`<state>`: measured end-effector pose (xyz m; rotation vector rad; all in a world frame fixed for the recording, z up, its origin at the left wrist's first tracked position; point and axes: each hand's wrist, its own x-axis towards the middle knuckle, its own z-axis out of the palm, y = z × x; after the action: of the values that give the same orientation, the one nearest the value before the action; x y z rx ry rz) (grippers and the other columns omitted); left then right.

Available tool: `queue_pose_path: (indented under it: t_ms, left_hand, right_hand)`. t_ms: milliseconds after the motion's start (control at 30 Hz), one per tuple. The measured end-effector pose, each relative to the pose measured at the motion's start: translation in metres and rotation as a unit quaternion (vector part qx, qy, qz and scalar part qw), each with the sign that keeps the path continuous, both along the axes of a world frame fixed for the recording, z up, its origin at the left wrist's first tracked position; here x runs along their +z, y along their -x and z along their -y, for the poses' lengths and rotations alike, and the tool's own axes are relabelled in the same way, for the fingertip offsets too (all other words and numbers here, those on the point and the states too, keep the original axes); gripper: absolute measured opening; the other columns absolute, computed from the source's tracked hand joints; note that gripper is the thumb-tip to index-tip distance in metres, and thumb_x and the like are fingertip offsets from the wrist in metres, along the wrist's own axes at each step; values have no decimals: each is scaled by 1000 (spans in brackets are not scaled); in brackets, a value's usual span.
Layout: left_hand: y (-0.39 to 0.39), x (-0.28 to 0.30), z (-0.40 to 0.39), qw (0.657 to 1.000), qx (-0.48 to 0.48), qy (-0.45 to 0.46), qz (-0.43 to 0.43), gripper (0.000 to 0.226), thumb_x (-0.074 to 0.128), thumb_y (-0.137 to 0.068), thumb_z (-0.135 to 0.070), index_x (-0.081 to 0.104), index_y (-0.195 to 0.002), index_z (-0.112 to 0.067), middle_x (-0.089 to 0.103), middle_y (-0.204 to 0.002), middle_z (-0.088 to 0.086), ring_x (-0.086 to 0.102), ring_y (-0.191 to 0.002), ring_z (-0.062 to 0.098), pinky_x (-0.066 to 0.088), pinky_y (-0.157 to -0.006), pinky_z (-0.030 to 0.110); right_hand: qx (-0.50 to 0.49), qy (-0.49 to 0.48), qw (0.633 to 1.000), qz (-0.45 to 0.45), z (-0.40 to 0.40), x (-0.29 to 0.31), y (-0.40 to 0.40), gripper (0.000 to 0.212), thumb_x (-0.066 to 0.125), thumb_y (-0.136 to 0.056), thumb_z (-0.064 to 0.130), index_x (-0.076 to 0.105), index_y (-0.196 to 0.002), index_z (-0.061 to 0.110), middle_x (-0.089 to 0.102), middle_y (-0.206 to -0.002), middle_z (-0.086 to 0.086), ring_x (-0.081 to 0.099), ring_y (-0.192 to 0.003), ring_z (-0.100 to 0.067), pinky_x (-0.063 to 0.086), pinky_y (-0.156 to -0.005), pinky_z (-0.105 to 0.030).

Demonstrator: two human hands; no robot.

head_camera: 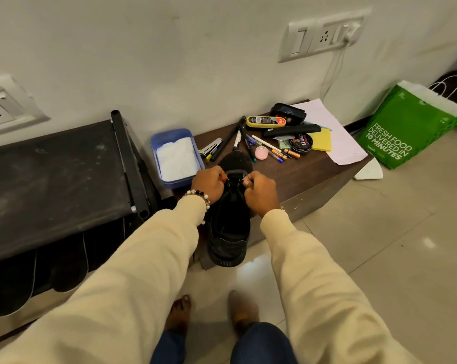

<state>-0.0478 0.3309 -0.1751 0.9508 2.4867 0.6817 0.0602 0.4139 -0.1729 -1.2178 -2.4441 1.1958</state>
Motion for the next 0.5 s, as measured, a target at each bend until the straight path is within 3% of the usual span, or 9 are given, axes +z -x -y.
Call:
queue_pose_path:
  t_ms: [200, 333, 400, 500]
  left_hand:
    - [2, 0, 3, 996, 50, -14, 76, 19, 47, -98, -13, 63, -107, -10, 62, -105, 12, 56, -99, 28, 43, -89, 36]
    - [6, 7, 9, 981, 88, -109, 135, 5, 62, -91, -11, 63, -96, -13, 66, -95, 8, 64, -85, 21, 54, -83, 33]
    - [3, 12, 12, 984, 62, -132, 105, 8, 68, -87, -11, 66, -93, -14, 68, -93, 6, 65, -84, 18, 54, -85, 33]
    - [-3, 12, 13, 995, -7, -93, 38, 12, 71, -85, -14, 73, -96, -12, 71, -98, 6, 63, -95, 18, 47, -96, 35]
  right_hand:
    - [-50, 64, 995, -61, -1, 1, -5, 12, 53, -92, 6, 63, -91, 13, 63, -95, -4, 58, -88, -16, 47, -81, -28]
    - [-89, 114, 980, -137, -5, 1, -20, 19, 63, -85, -2, 63, -86, 17, 68, -84, 0, 66, -85, -13, 57, -83, -32]
    - [-57, 93, 985, -131, -4, 2, -23, 18, 66, -83, -1, 66, -85, 18, 69, -84, 3, 66, -84, -9, 54, -84, -28]
    - [-7, 59, 993, -105, 1, 3, -21, 17, 67, -84, 4, 71, -91, 19, 70, -92, 3, 64, -90, -8, 49, -90, -26]
